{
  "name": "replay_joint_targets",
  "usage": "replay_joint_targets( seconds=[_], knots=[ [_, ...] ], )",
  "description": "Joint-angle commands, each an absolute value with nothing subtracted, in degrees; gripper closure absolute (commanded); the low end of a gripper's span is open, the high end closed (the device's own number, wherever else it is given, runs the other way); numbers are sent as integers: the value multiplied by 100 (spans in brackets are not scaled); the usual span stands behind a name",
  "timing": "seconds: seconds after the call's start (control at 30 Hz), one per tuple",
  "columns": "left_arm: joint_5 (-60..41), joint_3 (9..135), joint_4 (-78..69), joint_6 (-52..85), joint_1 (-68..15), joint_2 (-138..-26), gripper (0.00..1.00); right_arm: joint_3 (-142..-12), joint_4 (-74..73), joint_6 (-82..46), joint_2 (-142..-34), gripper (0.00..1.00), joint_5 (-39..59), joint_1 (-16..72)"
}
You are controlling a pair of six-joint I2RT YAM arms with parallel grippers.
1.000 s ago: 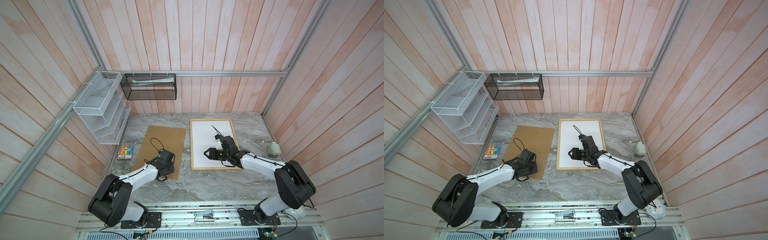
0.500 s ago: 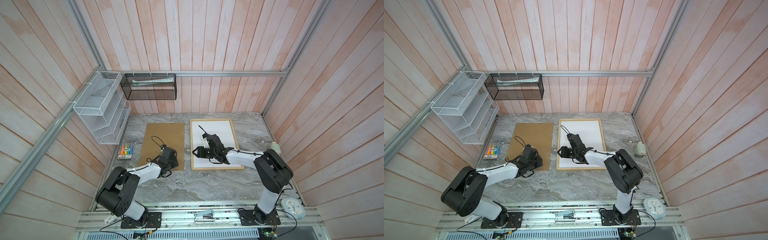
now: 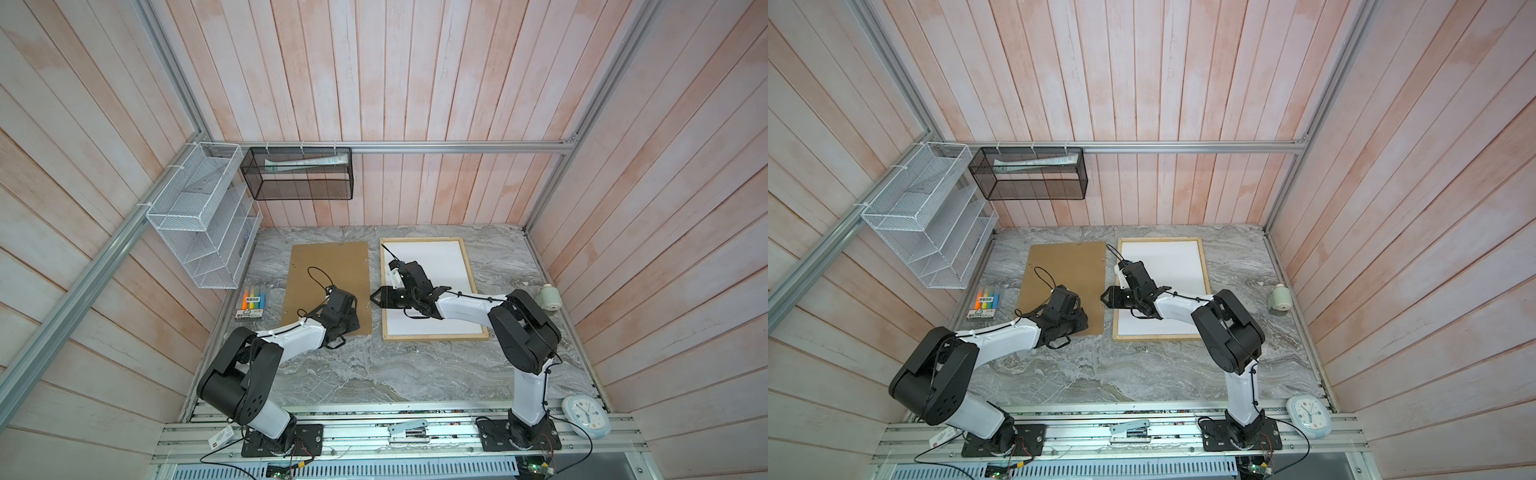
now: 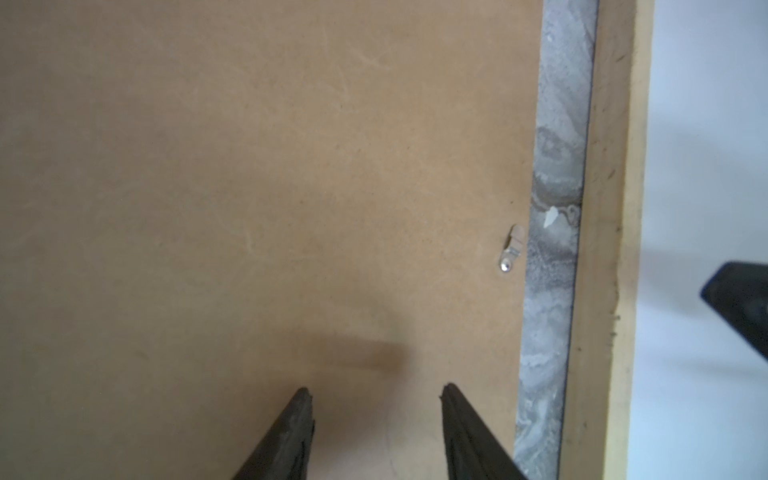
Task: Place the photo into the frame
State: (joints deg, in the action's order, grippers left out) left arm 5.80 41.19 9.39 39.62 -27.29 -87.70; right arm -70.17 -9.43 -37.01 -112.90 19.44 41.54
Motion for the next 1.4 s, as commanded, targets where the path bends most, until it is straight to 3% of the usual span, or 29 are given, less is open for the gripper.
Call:
replay_joint_targets(
  seconds=[0.0, 0.63, 1.1, 1.37],
  knots=[
    [780, 4347, 1504, 3754, -2593, -8396, 46, -7264, -872, -3630, -11483, 55, 2019, 4266],
    [753, 3780, 1789, 3202, -778, -7427, 38, -8300, 219, -3690, -12219, 54, 1698, 4377],
    [550, 4029, 1586, 2560, 581, -8068, 34, -8477, 1335, -3929, -12199, 50, 1933, 4531],
    [704, 4153, 1429, 2324, 642, -8410, 34, -8505, 1813, -3924, -12163, 50, 1863, 4577]
  ],
)
